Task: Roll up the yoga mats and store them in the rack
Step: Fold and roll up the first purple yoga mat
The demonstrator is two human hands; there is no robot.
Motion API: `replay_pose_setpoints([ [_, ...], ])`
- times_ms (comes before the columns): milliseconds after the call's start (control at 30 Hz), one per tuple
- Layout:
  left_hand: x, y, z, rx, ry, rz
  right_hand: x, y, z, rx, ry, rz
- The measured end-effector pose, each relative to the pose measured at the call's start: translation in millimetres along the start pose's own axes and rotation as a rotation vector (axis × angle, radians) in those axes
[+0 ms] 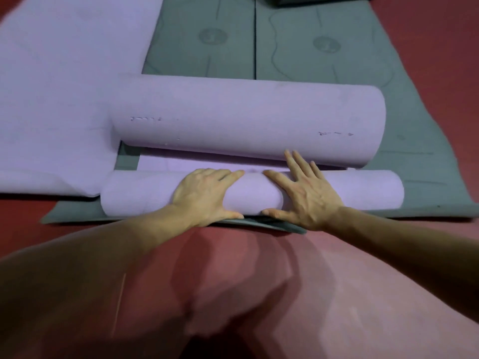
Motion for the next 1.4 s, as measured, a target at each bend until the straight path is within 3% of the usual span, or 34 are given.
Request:
replay_pose_setpoints([
  [100,5,-1,7,0.036,0.0,0.008,-1,-1,7,-0.007,0.0,-0.011],
  [367,3,-2,-5,-0.156,0.015,0.016,12,3,-16,-0.047,0.006,0.059],
  [533,-6,1,-27,-0.114,0.043,0.016,6,9,-25,0.024,0.018,0.001],
  [667,-16,2,-39,-0.125,0.06,0.048,-6,-4,-14,-0.057,0.068,0.012],
  [867,-17,5,-44,-0.051,0.119,-0.007,7,-1,-41,-0.04,0.017,0.013],
  [1100,-4,-8,-36,-0.096,0.09,-0.052,25,8,-74,0.027,-0.018,-0.011],
  [1233,-13,-9,-54,-0.124,0.108,-0.039,22,8,-71,0.155,0.031,-0.021],
  [1400,-21,-7,-61,-0.092,0.091,-0.023,8,-8,-59,0.095,0.067,0.027],
])
Point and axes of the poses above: each hand's wrist, its own z-axis away from the middle knuckle, its own y-axis out of the back of the hand, x = y × z, the point moved 1 cm from there along -z, towards the middle knuckle, and after that the axes turned 4 degrees about -z, right-handed, at the moved point
